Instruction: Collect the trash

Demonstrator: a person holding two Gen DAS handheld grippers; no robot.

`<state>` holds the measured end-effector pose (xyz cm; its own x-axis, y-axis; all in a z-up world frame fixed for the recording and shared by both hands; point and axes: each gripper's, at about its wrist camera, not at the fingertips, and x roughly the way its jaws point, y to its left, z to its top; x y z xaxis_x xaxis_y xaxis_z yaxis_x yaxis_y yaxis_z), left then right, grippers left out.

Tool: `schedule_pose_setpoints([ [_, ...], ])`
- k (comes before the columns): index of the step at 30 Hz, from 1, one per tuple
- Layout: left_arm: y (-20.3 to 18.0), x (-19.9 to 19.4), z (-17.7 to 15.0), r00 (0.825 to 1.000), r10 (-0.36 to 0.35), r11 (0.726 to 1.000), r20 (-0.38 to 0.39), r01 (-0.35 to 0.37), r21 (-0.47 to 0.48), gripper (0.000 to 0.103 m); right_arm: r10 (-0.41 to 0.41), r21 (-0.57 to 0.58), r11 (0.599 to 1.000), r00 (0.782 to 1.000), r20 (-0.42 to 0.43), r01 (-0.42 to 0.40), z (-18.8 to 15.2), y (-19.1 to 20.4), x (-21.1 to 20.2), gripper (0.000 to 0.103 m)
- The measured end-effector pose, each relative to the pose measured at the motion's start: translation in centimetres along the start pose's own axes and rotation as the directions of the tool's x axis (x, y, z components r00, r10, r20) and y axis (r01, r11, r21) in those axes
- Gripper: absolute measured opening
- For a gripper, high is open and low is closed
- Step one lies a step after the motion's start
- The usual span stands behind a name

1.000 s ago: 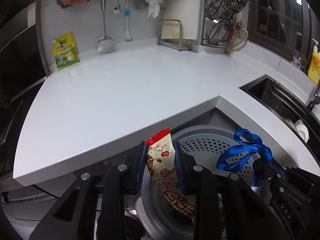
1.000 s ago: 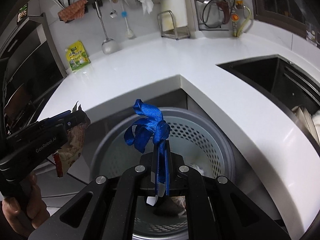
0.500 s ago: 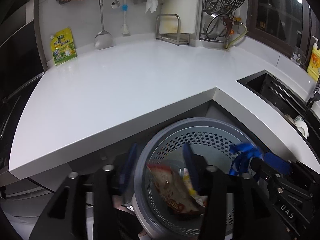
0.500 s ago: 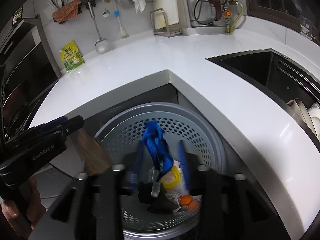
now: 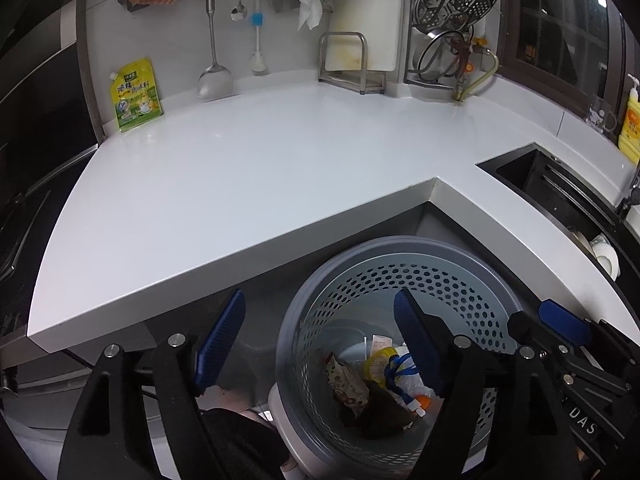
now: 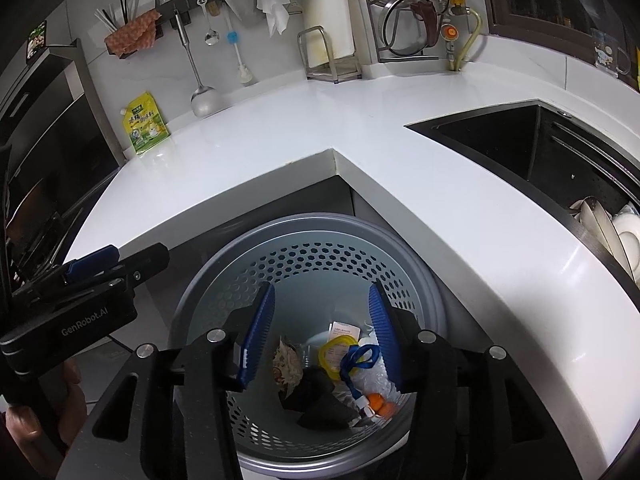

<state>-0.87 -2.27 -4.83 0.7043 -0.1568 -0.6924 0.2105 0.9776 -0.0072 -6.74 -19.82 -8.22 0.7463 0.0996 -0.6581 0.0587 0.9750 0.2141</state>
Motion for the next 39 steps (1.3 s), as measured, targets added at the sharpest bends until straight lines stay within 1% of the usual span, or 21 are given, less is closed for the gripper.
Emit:
schedule_pose_setpoints([
  [2, 0.1, -0.1, 0.0, 1.0, 0.002, 1.0, 0.0, -0.002, -0.003, 0.077, -0.001, -0.003, 1.0, 1.0, 0.002, 0.001, 0.0, 0.0, -0.1, 0.051],
  [13, 0.7, -0.9, 0.1, 1.0, -0.002, 1.0, 0.014, 0.002, -0.025, 0.089, -0.02, -0.03, 0.999, 1.0, 0.02, 0.021, 0.0, 0.8, -0.7, 0.056],
  [18, 0.8, -1.4, 0.1, 1.0, 0.006, 1.0, 0.023, -0.006, -0.027, 0.091, -0.021, -0.03, 0.999, 1.0, 0.021, 0.022, 0.0, 0.8, -0.8, 0.058],
  [20, 0.9, -1.5, 0.0, 1.0, 0.011, 1.0, 0.024, -0.01, -0.029, 0.094, -0.021, -0.031, 0.999, 1.0, 0.022, 0.022, 0.0, 0.8, -0.9, 0.06],
  [27, 1.1, -2.1, -0.2, 0.999, 0.02, 0.999, 0.031, -0.019, -0.032, 0.096, -0.025, -0.028, 0.999, 0.999, 0.028, 0.026, -0.1, 0.9, -1.2, 0.063],
  [29, 1.2, -2.2, -0.2, 0.999, 0.024, 0.999, 0.032, -0.023, -0.034, 0.097, -0.026, -0.025, 0.999, 0.999, 0.036, 0.027, -0.2, 0.9, -1.4, 0.067],
  [32, 1.4, -2.3, -0.4, 0.999, 0.039, 0.999, 0.031, -0.038, -0.034, 0.097, -0.032, -0.019, 0.999, 0.998, 0.049, 0.033, -0.2, 0.8, -1.8, 0.07],
  [39, 1.5, -2.6, -0.6, 0.998, 0.053, 0.998, 0.024, -0.052, -0.037, 0.097, -0.036, -0.007, 0.999, 0.998, 0.05, 0.036, -0.4, 0.7, -2.1, 0.073],
])
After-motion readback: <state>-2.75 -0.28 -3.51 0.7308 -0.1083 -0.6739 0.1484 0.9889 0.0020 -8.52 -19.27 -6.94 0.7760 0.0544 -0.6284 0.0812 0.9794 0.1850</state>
